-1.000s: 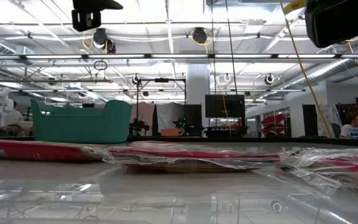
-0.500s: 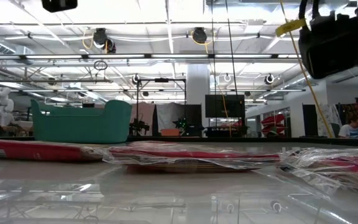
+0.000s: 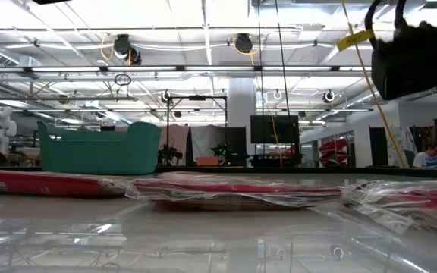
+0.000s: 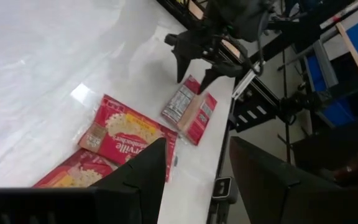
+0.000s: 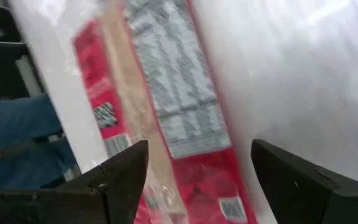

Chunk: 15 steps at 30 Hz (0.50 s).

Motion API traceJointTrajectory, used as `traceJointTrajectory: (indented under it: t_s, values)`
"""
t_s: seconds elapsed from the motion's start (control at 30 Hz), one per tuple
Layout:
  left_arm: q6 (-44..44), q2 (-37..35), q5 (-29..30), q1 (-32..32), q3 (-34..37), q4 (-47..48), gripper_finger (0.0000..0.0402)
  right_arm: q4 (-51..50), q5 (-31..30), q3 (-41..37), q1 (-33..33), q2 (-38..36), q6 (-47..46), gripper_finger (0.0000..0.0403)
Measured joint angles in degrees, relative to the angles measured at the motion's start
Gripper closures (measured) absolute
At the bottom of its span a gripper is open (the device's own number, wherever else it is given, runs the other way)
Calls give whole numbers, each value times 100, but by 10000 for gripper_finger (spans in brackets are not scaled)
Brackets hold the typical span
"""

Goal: Sort popcorn bags into baskets
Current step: Put the red popcorn bag into the green bin

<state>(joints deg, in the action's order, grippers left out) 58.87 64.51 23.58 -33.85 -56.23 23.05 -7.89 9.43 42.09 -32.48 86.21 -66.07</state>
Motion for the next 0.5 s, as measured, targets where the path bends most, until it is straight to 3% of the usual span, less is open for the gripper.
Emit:
traceJointTrajectory:
  t_s: [0.23,0.5]
  values:
    - [17,0,17,0,0,92,225,-60,-701,2,-212,-2,477,164]
    - [-7,0,197,7,0,156,225,88,-681,5,-404,225,424,280]
